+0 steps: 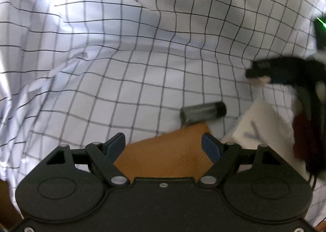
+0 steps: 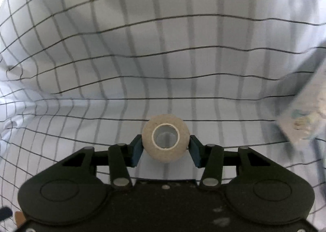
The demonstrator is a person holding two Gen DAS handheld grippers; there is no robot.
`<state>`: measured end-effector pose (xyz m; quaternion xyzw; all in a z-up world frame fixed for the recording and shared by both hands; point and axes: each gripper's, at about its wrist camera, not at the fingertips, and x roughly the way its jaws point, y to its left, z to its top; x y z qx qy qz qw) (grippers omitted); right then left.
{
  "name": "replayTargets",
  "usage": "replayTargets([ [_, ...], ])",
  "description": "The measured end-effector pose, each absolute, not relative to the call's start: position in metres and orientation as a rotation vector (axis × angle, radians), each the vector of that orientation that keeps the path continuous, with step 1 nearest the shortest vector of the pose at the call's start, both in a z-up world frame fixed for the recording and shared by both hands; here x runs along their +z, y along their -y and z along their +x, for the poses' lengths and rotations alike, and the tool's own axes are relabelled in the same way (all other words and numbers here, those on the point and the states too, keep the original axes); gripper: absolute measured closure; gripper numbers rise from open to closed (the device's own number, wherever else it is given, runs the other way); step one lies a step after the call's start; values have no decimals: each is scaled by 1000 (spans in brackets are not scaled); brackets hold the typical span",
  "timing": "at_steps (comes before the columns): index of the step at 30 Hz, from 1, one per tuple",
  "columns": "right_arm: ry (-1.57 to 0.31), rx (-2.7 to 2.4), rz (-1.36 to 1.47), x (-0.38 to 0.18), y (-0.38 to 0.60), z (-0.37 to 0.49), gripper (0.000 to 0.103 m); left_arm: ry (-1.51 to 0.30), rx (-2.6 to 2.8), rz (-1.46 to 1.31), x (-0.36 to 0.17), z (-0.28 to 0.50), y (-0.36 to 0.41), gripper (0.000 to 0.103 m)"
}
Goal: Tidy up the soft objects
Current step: 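Grasp the dark cylinder with the left gripper while the right gripper grasps the beige tape roll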
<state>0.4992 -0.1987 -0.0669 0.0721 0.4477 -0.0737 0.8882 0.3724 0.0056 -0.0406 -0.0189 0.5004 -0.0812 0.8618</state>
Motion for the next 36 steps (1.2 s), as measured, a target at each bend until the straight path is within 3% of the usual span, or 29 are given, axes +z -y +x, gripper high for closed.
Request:
replayTargets([
  [24,-860,-190,122,-70,245,450,55,-1170,-138,-22,-76,443,61,25],
  [28,-859,-193,131,-69,252,443,55,-1171,-151,-19,-82,444,63,35],
  [36,-837,-198,139,-58,267,416,55,-1104,-157,19,-73,448,72,36],
])
